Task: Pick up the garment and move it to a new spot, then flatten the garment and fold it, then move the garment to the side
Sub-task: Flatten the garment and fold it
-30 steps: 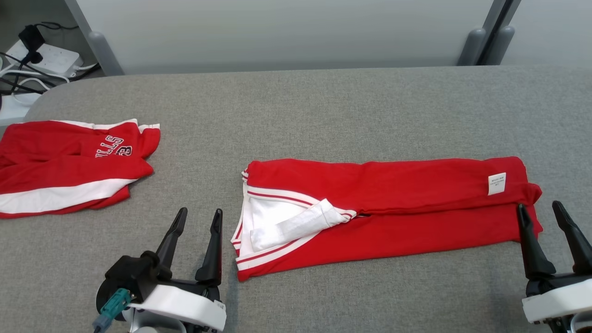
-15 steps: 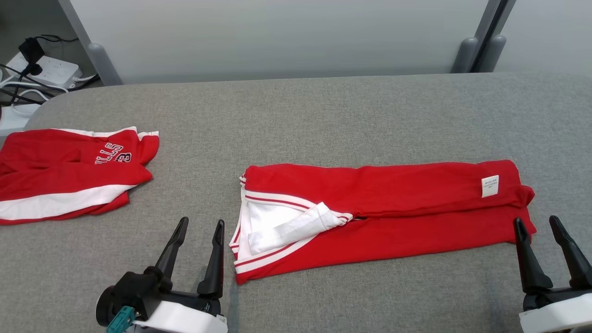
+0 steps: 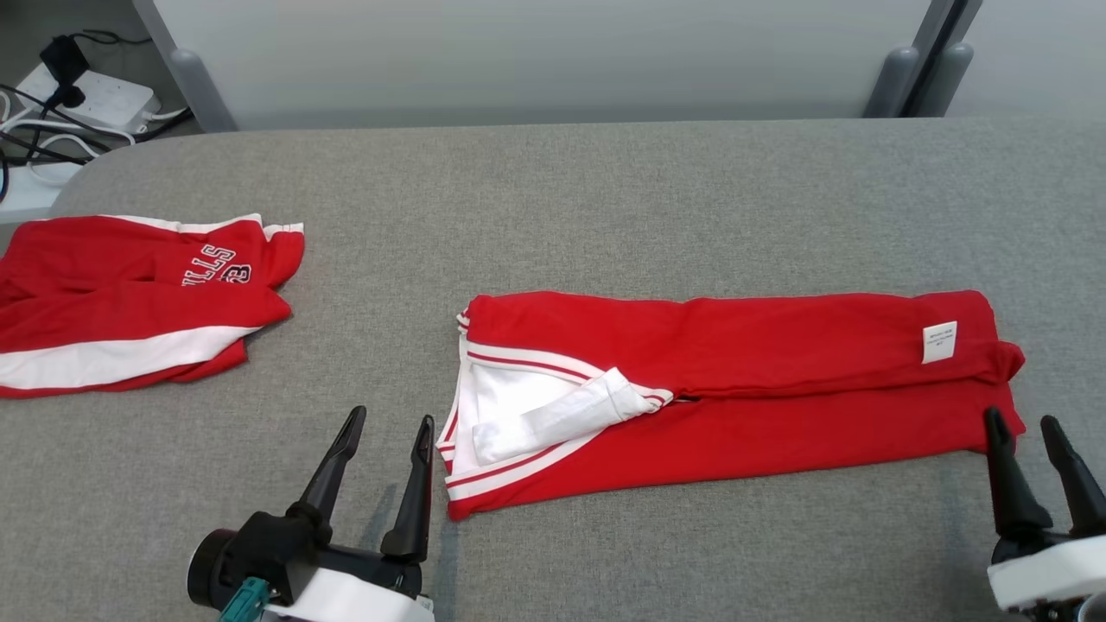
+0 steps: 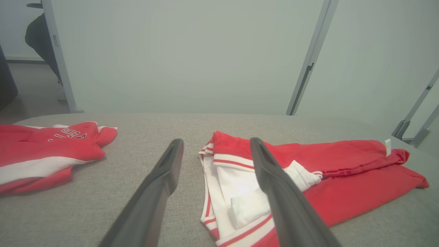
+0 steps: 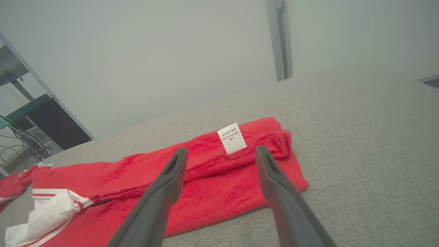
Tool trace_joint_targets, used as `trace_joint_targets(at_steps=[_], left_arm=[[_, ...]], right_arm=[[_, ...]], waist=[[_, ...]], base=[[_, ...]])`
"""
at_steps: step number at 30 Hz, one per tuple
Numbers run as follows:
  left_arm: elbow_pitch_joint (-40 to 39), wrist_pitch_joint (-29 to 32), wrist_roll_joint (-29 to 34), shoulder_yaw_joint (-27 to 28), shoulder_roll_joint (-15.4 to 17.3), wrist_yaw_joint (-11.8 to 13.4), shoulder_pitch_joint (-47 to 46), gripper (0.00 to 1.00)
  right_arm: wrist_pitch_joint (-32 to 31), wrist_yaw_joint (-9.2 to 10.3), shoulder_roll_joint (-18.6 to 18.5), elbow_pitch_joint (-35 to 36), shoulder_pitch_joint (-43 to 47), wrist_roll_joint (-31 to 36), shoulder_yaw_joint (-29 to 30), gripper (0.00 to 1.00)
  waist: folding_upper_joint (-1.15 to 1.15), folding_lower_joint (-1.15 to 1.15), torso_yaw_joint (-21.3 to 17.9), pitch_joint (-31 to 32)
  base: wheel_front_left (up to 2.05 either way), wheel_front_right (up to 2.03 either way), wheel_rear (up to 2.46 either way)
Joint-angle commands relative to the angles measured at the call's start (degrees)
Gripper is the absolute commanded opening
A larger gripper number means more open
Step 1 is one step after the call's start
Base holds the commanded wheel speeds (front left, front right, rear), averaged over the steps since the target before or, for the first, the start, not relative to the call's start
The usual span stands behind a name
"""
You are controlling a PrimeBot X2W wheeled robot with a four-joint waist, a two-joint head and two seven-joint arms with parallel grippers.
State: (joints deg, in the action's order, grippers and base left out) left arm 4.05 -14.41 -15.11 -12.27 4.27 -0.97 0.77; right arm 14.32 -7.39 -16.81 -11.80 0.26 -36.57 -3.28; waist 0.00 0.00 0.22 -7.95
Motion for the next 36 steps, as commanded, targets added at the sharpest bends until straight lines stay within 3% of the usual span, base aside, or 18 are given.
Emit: trace_joint_targets(at_steps=[1,12,24,35,36], left_arm=[[-1.8,-0.6,1.1,1.7,-0.2,-0.3,-1.9,1.00],[-2.1,-0.6,2.8,0.6,-0.9,-1.5,-3.5,1.00],[-1.8,-0.6,3.6,0.0,-1.1,-2.3,-5.3,1.00],[-2.1,-0.6,4.1,-0.1,-1.2,-2.8,-6.2,1.00],[-2.1,-0.6,4.1,-0.1,-1.2,-2.8,-6.3,1.00]], right_arm=[[0.3,-0.10,-2.3,-0.4,-2.8,-3.0,-1.2,1.00],[-5.9,-0.10,-7.6,-12.9,-12.6,-14.1,-0.1,1.00],[-11.9,-0.10,-8.3,-23.7,-20.2,-21.9,-0.8,1.00],[-14.7,-0.10,-8.6,-31.4,-24.1,-25.2,-3.5,1.00],[-14.9,-0.10,-8.6,-31.8,-24.3,-25.5,-3.7,0.81]], waist=[[0.00,0.00,0.2,-0.5],[0.00,0.00,1.8,-3.4],[0.00,0.00,3.3,-5.8],[0.00,0.00,5.0,-7.6],[0.00,0.00,5.0,-7.6]], base=[[0.00,0.00,0.00],[0.00,0.00,0.00],[0.00,0.00,0.00],[0.00,0.00,0.00],[0.00,0.00,0.00]])
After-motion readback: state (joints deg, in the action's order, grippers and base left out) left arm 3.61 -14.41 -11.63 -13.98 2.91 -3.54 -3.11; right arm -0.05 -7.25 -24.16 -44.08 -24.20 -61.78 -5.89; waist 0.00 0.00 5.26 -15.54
